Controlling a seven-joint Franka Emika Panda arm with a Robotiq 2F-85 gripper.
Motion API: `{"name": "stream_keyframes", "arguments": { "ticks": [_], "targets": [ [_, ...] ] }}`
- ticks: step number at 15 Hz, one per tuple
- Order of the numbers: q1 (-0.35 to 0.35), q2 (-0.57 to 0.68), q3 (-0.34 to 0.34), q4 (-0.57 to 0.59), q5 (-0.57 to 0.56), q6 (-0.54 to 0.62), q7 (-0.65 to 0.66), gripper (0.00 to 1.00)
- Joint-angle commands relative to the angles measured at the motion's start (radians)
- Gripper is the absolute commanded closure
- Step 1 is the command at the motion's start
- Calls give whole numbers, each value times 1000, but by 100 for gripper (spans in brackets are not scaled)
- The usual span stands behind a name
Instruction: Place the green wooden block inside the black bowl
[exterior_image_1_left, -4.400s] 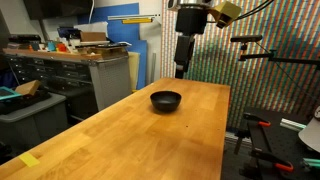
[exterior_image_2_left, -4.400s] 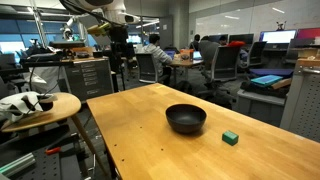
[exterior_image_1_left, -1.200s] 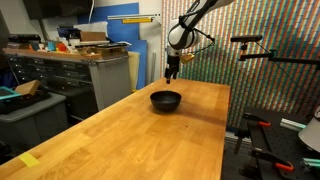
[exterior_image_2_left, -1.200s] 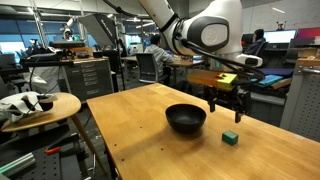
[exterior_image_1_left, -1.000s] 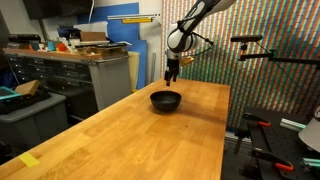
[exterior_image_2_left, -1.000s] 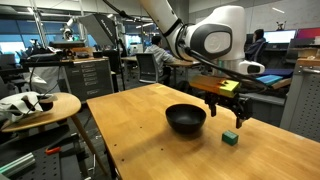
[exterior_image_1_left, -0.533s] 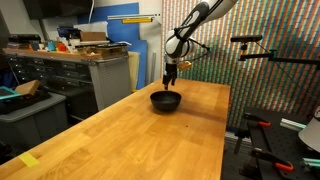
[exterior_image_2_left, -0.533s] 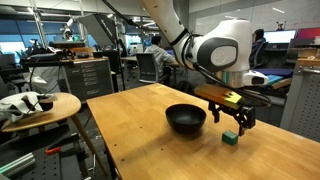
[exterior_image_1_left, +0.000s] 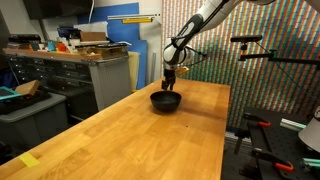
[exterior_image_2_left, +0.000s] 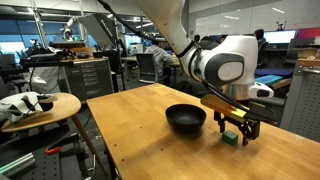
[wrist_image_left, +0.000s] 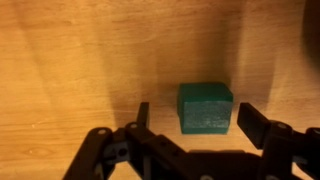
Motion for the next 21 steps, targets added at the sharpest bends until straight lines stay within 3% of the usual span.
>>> {"name": "stream_keyframes", "arguments": {
  "ticks": [1, 6, 14, 21],
  "targets": [
    [-18, 40, 23, 71, 6, -13, -8, 42],
    [-15, 9, 20, 61, 6, -33, 5, 79],
    [25, -131, -12, -5, -21, -24, 49, 79],
    [117, -267, -14, -123, -54, -21, 118, 79]
  ]
}}
